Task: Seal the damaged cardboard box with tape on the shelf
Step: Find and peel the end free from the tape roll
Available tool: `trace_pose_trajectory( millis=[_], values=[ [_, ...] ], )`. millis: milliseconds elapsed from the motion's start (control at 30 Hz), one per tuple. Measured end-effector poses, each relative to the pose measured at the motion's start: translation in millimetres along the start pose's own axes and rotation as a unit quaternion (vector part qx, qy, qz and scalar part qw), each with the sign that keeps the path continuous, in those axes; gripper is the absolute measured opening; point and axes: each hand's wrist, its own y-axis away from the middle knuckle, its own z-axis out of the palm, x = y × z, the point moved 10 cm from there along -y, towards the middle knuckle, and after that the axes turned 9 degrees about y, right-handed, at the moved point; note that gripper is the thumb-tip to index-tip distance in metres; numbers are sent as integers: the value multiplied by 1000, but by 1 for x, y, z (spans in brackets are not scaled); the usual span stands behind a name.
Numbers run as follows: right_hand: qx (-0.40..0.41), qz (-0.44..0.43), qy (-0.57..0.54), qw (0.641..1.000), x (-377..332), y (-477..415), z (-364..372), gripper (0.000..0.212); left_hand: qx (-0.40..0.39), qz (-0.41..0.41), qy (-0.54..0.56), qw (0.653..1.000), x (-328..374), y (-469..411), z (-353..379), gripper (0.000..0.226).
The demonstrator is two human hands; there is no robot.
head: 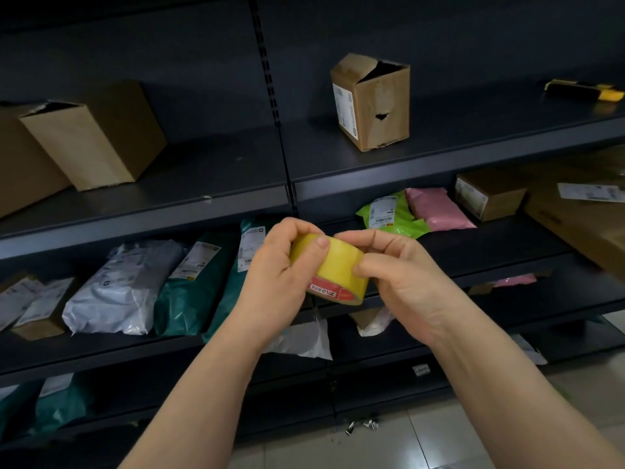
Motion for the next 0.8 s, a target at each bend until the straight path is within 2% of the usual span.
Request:
trace_pose_trajectory(
  millis=[400,800],
  values=[
    [-9,-3,-57,998,-9,-3,3,30,-23,37,0,999,17,-3,-4,22],
    [-18,-18,-67,997,-6,-9,6,28,-19,23,27,999,9,-3,-9,25]
  ],
)
